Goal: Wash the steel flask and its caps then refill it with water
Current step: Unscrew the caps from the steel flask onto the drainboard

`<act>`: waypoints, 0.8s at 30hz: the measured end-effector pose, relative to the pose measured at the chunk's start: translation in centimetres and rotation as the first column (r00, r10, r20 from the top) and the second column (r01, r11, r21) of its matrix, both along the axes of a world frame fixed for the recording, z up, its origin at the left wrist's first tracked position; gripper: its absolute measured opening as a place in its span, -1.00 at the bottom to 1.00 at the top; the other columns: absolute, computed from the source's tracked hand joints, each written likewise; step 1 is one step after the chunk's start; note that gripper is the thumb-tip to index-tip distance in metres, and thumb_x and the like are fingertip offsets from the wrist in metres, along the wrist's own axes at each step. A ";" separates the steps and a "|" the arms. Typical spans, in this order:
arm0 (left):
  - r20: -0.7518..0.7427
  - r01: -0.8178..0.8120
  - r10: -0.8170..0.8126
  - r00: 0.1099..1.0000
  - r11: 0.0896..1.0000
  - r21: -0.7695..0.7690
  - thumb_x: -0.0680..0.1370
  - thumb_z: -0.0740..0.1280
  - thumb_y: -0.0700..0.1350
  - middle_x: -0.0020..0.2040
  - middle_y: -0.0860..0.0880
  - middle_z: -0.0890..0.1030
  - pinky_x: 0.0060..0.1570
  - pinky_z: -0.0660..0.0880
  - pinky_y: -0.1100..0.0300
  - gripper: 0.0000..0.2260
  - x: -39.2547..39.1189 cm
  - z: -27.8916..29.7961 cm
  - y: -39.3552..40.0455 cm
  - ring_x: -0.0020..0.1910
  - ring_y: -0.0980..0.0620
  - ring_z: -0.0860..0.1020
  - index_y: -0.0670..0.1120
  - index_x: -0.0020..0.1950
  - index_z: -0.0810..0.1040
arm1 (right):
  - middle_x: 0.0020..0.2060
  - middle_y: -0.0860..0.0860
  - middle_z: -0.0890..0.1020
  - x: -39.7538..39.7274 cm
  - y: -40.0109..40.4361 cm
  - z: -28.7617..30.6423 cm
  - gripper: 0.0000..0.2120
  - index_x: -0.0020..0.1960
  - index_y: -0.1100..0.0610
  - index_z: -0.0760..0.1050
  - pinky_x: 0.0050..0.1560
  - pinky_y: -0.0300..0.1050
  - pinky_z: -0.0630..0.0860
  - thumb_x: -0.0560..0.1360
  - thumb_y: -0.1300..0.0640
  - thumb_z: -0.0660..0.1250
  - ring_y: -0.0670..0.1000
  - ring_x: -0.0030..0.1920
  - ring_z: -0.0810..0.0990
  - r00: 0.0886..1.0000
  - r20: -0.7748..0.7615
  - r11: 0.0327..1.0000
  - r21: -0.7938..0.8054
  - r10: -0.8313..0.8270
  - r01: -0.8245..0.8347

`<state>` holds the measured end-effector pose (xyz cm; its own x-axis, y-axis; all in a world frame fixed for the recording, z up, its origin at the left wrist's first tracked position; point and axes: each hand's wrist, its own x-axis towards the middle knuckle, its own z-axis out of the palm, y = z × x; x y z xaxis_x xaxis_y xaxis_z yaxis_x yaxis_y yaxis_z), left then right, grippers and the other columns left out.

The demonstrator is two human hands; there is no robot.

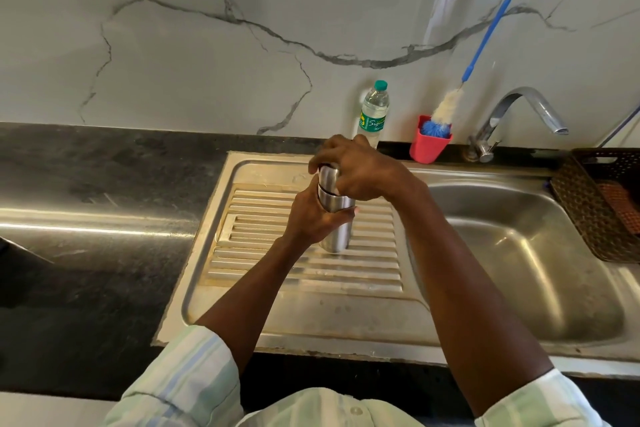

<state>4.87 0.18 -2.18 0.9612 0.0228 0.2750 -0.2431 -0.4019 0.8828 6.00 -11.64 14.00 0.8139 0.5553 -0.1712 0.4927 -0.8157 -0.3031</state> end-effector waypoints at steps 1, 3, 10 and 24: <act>0.003 -0.001 0.001 1.000 1.000 0.003 0.29 0.54 0.18 0.13 0.01 0.66 0.02 0.63 0.11 -0.28 0.0 0.0 0.0 0.02 0.06 0.65 -0.06 0.36 0.42 | 0.42 -0.06 0.32 0.1 -0.4 0.2 -0.51 0.35 -0.13 0.44 0.26 0.01 0.33 0.49 0.24 0.31 0.13 0.36 0.23 0.998 -0.049 0.999 0.007 0.036 -0.036; 0.026 0.004 -0.004 1.000 1.000 0.012 0.32 0.56 0.15 0.12 0.04 0.65 0.02 0.62 0.10 -0.32 -0.1 0.2 0.0 0.03 0.10 0.65 -0.08 0.34 0.46 | 0.51 -0.07 0.19 0.3 -0.9 0.3 -0.41 0.44 -0.16 0.34 0.37 0.09 0.26 0.48 0.17 0.38 0.15 0.47 0.09 0.995 -0.101 0.997 0.073 0.008 0.000; 0.014 0.032 -0.032 0.999 0.999 0.015 0.33 0.55 0.19 0.15 0.01 0.66 0.08 0.61 0.07 -0.33 0.0 0.0 0.3 0.10 0.12 0.63 -0.08 0.33 0.48 | 0.30 0.09 0.34 0.4 0.4 -1.6 -0.21 0.41 0.10 0.33 0.14 0.01 0.47 0.36 -0.34 0.41 0.13 0.28 0.41 0.951 0.091 0.955 0.071 -0.295 0.290; 0.017 0.068 -0.068 0.998 0.998 0.003 0.38 0.57 0.10 0.19 0.00 0.64 0.14 0.58 0.09 -0.41 0.1 -0.1 0.2 0.16 0.11 0.61 -0.05 0.33 0.48 | 0.44 0.09 0.15 -0.1 0.0 -1.6 -0.11 0.52 0.01 0.17 0.36 0.12 0.31 0.35 -0.38 0.38 0.14 0.45 0.15 0.967 0.104 0.972 0.059 -0.231 0.226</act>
